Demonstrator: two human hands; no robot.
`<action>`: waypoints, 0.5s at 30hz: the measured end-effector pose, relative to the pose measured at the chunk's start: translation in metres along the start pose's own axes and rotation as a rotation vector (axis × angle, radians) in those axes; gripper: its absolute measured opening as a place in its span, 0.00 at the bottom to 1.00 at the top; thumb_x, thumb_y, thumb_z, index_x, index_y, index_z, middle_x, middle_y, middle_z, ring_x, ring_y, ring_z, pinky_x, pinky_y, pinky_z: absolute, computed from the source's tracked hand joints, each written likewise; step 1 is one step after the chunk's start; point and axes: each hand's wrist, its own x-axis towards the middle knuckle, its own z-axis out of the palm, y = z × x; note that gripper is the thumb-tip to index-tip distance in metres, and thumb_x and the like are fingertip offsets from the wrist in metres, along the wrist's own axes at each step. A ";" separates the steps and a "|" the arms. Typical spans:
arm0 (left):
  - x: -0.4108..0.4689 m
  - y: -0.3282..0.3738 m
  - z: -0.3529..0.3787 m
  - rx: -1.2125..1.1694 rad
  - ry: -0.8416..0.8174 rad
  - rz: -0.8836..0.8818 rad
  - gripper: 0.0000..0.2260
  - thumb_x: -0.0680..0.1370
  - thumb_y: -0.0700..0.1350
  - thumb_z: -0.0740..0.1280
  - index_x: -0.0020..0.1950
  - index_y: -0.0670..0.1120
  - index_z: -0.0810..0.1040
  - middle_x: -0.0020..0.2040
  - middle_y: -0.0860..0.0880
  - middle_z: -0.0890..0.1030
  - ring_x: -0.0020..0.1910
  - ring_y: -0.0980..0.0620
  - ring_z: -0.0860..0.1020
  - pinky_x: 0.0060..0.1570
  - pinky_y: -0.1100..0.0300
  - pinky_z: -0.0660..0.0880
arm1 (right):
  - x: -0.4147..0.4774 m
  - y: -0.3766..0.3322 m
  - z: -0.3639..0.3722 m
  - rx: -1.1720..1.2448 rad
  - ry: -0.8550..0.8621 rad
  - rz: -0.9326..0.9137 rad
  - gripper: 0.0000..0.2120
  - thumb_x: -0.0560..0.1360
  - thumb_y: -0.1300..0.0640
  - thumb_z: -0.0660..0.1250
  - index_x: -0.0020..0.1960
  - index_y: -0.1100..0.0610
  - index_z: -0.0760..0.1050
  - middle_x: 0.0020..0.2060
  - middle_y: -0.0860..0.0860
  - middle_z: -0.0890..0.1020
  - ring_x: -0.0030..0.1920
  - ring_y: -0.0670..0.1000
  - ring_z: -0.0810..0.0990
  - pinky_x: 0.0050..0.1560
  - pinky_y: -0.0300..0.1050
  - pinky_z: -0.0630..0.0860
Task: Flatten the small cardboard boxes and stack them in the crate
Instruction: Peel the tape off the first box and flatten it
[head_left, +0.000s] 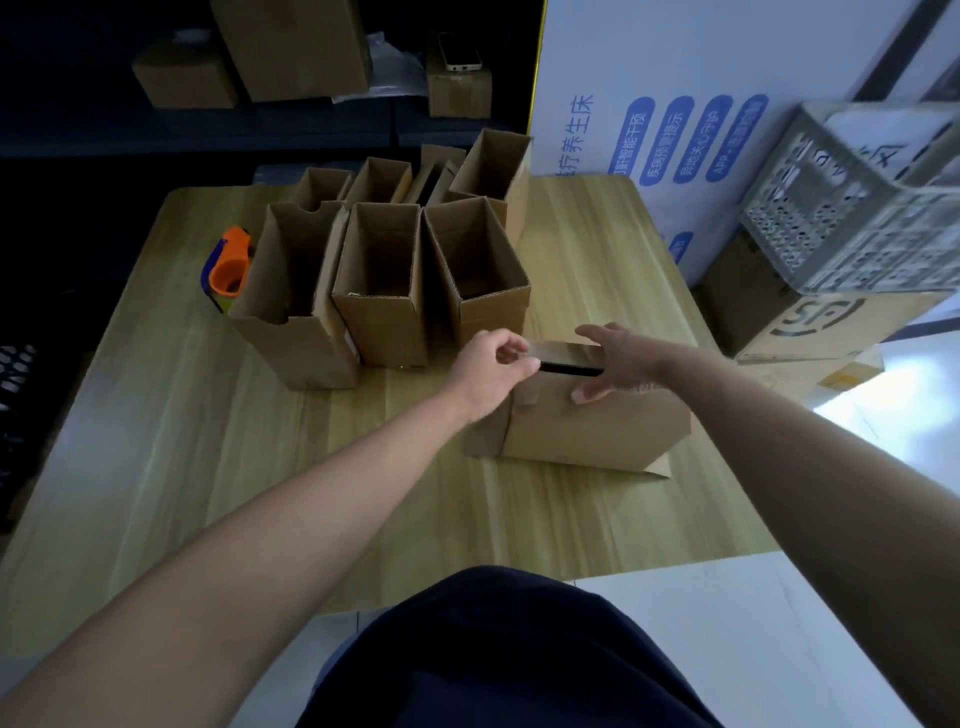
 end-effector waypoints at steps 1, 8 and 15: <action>0.002 0.007 0.005 -0.008 -0.009 -0.016 0.11 0.75 0.46 0.70 0.55 0.45 0.77 0.56 0.48 0.73 0.53 0.52 0.75 0.54 0.63 0.72 | -0.001 0.005 -0.002 0.009 0.013 0.015 0.48 0.67 0.44 0.75 0.77 0.48 0.51 0.73 0.53 0.61 0.71 0.58 0.62 0.70 0.60 0.63; 0.002 0.007 0.017 0.139 -0.098 -0.046 0.19 0.70 0.43 0.75 0.57 0.44 0.72 0.60 0.48 0.66 0.54 0.53 0.70 0.55 0.65 0.66 | -0.014 0.040 -0.003 0.114 0.100 0.083 0.36 0.72 0.44 0.70 0.75 0.55 0.61 0.70 0.55 0.67 0.69 0.57 0.67 0.65 0.50 0.64; 0.004 0.007 0.019 0.153 -0.075 -0.062 0.17 0.71 0.42 0.75 0.55 0.43 0.72 0.62 0.47 0.68 0.54 0.53 0.70 0.52 0.63 0.66 | -0.013 0.045 -0.001 0.069 0.152 0.082 0.26 0.78 0.43 0.62 0.72 0.54 0.66 0.64 0.56 0.73 0.62 0.56 0.72 0.53 0.45 0.67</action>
